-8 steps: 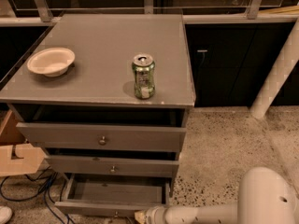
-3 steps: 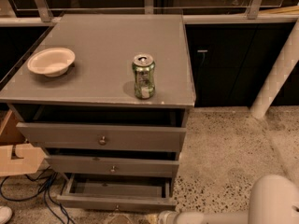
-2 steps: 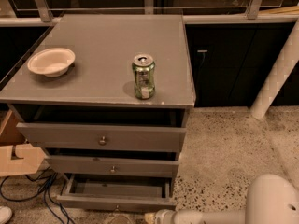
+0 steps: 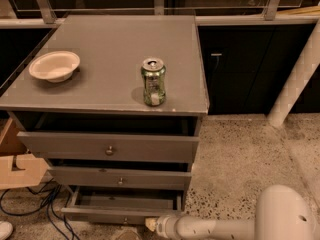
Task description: Close bottom drawer
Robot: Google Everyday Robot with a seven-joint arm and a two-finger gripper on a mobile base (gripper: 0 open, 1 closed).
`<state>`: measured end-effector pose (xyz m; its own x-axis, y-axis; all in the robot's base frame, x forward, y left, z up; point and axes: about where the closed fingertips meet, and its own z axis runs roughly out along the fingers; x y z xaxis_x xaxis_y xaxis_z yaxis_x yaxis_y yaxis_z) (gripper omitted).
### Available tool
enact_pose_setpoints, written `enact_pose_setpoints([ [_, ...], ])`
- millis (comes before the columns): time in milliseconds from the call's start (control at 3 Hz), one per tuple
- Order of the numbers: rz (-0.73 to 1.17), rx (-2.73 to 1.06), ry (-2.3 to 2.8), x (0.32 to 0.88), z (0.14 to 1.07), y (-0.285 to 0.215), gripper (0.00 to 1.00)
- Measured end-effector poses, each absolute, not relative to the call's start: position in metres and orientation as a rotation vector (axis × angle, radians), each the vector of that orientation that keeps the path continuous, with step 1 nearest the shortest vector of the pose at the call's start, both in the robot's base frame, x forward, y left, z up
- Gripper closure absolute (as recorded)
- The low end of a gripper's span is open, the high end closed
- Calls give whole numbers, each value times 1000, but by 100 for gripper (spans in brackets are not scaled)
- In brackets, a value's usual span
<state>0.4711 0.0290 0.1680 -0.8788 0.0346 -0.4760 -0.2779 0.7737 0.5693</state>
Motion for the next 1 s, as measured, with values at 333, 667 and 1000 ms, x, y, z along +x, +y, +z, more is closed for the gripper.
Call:
enact_pose_setpoints([
  [333, 904, -183, 2498, 470, 168, 29, 100],
  [667, 906, -209, 2459, 486, 174, 38, 100],
  [1000, 932, -220, 2396, 510, 190, 54, 100],
])
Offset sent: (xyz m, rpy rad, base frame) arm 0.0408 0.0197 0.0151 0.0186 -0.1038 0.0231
